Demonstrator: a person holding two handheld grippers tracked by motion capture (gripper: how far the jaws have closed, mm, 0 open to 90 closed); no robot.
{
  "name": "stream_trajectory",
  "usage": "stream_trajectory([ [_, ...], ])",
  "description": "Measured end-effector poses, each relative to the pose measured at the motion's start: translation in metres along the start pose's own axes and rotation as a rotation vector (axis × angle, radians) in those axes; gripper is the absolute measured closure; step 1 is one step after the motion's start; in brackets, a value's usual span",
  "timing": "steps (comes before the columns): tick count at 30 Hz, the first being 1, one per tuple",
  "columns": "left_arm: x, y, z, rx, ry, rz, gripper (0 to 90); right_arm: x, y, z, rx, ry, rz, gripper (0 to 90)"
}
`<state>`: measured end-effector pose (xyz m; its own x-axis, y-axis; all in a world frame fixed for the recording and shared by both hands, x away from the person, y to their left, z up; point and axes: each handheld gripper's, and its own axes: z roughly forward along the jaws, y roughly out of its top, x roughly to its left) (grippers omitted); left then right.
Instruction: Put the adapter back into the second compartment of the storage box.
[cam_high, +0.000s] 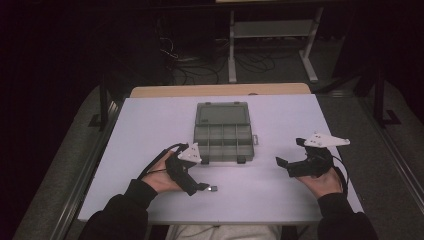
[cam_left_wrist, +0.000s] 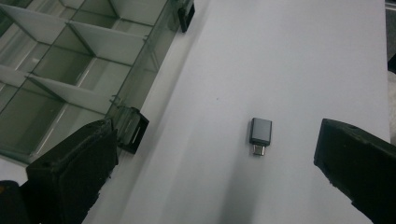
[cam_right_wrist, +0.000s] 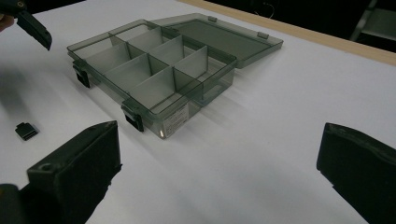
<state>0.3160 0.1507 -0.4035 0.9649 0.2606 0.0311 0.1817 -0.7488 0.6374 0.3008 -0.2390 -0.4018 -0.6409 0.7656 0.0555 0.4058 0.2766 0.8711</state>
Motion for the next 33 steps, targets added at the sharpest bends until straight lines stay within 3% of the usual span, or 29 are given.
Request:
stream_trajectory([
  [11, -0.005, 0.002, 0.009, 0.029, -0.008, 0.023, 0.0, 0.0, 0.0, 0.0, 0.002, 0.005, -0.002, 0.0],
  [25, -0.016, 0.004, 0.024, 0.068, -0.057, 0.053, 0.5, 0.001, 0.0, 0.001, 0.01, 0.011, -0.007, 0.0],
  [33, -0.019, 0.005, 0.027, 0.059, -0.093, 0.073, 13.1, 0.001, 0.0, 0.002, 0.016, 0.012, -0.011, 0.0],
])
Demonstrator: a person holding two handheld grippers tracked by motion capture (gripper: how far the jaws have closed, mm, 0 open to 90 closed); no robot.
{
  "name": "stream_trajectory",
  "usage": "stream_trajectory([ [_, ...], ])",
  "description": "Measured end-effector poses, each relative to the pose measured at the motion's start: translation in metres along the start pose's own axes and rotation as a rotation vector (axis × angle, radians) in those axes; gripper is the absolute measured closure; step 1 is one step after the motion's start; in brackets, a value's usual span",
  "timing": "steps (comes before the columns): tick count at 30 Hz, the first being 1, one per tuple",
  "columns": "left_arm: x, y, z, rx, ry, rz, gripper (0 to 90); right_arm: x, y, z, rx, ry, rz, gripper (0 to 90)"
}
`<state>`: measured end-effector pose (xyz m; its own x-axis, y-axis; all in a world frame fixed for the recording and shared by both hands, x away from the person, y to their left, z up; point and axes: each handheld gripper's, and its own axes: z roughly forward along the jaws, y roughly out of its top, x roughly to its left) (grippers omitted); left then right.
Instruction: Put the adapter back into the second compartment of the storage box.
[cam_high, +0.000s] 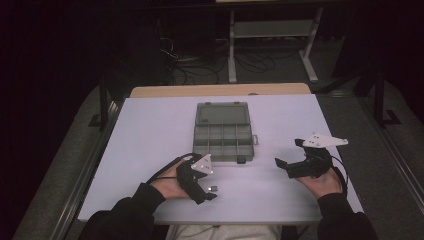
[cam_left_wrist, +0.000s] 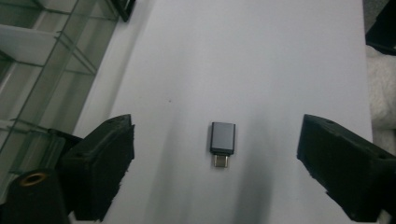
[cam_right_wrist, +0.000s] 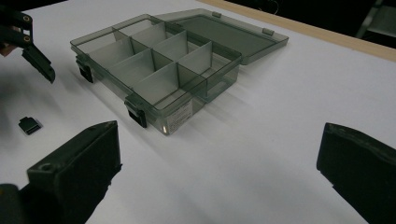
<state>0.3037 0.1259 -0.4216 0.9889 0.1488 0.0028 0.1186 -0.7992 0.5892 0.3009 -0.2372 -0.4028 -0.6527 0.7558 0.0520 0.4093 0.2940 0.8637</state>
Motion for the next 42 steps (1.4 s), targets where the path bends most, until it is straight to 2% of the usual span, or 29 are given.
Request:
stream_trajectory([
  [2, -0.001, 0.0, 0.002, 0.007, -0.01, 0.004, 15.1, 0.0, 0.0, 0.0, 0.0, 0.0, 0.0, 0.0],
  [6, -0.003, 0.0, 0.005, 0.019, -0.025, 0.029, 25.6, 0.0, 0.0, -0.001, -0.006, 0.006, -0.002, 0.0],
  [18, -0.002, 0.0, 0.011, 0.044, -0.048, 0.032, 40.2, 0.001, 0.0, -0.001, -0.006, 0.005, -0.004, 0.0],
  [27, 0.0, -0.001, 0.011, 0.045, -0.046, 0.04, 52.6, 0.001, 0.0, 0.0, -0.006, 0.009, -0.008, 0.0],
  [31, 0.001, -0.001, 0.011, 0.04, -0.038, 0.028, 60.3, 0.001, 0.0, 0.0, -0.006, 0.01, -0.007, 0.0],
  [36, 0.001, -0.001, 0.013, 0.05, -0.043, 0.029, 64.7, 0.001, 0.0, 0.0, -0.005, 0.011, -0.009, 0.0],
  [42, 0.002, -0.001, 0.013, 0.047, -0.042, 0.05, 74.7, 0.001, 0.0, 0.0, -0.003, 0.013, -0.011, 0.0],
])
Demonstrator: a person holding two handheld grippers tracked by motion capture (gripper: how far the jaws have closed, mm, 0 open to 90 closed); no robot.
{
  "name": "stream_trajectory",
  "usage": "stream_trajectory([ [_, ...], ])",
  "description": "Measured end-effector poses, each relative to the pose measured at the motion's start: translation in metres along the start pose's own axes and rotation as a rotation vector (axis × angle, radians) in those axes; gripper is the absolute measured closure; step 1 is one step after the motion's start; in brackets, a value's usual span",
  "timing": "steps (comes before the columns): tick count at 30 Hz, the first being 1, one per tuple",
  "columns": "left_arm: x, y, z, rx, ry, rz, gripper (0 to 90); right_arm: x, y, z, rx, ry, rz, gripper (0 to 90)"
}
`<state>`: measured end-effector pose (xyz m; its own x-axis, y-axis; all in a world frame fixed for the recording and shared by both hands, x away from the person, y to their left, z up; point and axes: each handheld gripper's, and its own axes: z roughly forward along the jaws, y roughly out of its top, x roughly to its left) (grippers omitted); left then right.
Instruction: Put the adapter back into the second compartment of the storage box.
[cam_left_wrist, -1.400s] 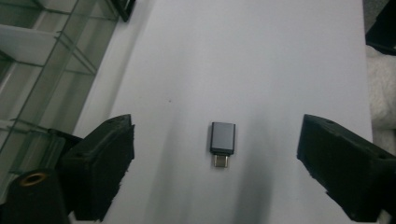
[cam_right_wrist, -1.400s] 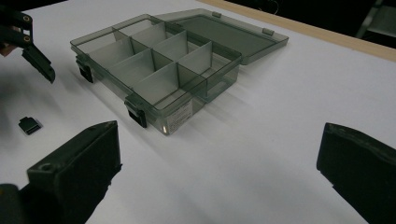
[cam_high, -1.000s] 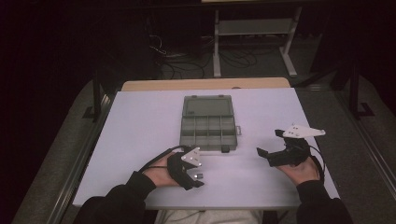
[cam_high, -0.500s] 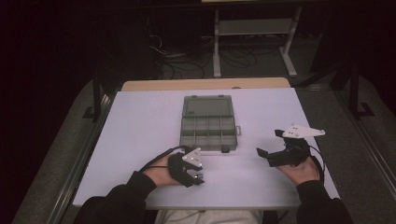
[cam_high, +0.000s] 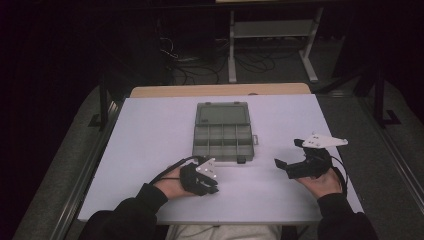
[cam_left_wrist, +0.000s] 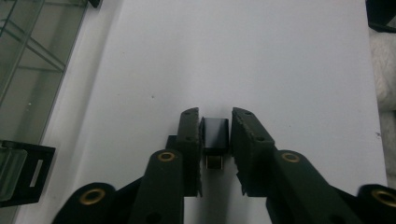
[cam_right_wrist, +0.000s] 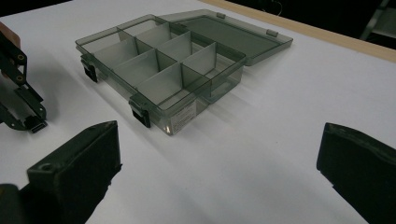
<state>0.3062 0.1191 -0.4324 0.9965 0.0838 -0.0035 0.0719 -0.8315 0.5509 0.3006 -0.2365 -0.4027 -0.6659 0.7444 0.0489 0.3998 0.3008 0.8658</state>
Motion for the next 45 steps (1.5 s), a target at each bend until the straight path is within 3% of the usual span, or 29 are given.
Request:
stream_trajectory([
  [8, 0.0, 0.002, 0.001, 0.004, -0.016, 0.004, 75.8, 0.0, 0.0, 0.0, 0.001, 0.001, 0.0, 0.0],
  [22, 0.007, 0.01, -0.017, -0.046, -0.028, -0.005, 75.9, 0.0, 0.0, 0.0, 0.003, 0.006, 0.006, 0.0],
  [45, 0.024, 0.021, -0.042, -0.076, 0.003, -0.018, 76.0, 0.001, -0.001, 0.001, 0.01, 0.009, 0.002, 0.0],
])
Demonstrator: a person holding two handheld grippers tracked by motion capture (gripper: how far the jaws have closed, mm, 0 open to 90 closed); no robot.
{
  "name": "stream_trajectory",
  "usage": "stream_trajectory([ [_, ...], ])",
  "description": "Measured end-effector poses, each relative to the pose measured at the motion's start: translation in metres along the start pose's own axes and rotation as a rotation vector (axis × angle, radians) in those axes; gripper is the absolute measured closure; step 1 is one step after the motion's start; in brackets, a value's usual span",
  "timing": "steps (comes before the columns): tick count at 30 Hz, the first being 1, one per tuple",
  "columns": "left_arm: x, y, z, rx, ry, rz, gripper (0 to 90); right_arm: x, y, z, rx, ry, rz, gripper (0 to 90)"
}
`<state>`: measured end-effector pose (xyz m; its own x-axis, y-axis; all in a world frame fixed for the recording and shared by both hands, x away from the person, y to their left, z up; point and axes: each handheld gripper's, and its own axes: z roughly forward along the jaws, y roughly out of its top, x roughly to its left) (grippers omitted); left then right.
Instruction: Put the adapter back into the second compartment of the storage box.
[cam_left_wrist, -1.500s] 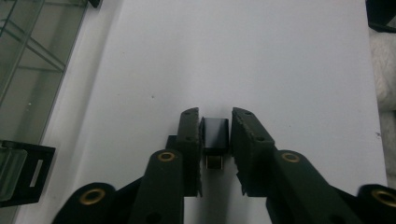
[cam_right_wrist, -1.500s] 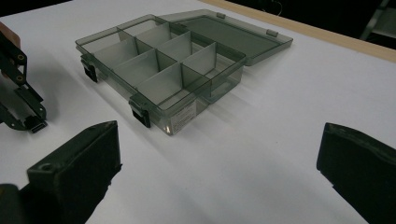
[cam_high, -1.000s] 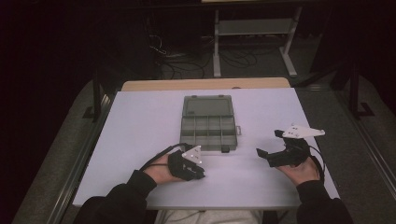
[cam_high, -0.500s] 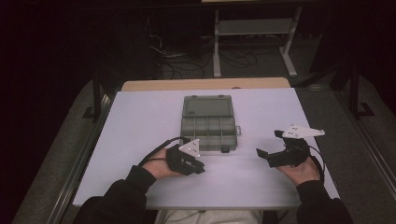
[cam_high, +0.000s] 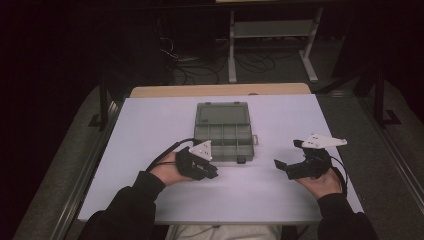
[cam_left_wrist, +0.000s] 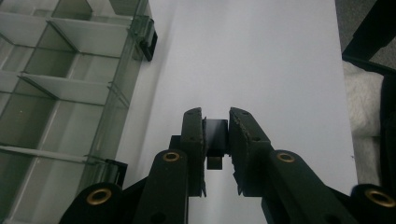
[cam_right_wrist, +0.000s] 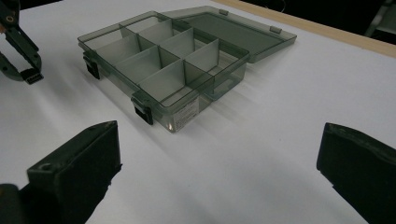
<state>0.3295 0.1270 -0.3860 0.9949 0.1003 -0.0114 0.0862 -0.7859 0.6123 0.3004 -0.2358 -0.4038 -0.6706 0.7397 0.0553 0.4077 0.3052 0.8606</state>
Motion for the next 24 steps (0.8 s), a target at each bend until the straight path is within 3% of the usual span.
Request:
stream_trajectory([
  [15, 0.012, 0.006, -0.006, -0.003, 0.009, -0.007, 76.1, 0.001, 0.0, 0.001, 0.006, 0.003, -0.001, 0.0],
  [24, 0.027, 0.01, -0.013, -0.022, 0.027, -0.023, 76.1, 0.0, 0.0, 0.002, 0.009, 0.003, -0.003, 0.0],
])
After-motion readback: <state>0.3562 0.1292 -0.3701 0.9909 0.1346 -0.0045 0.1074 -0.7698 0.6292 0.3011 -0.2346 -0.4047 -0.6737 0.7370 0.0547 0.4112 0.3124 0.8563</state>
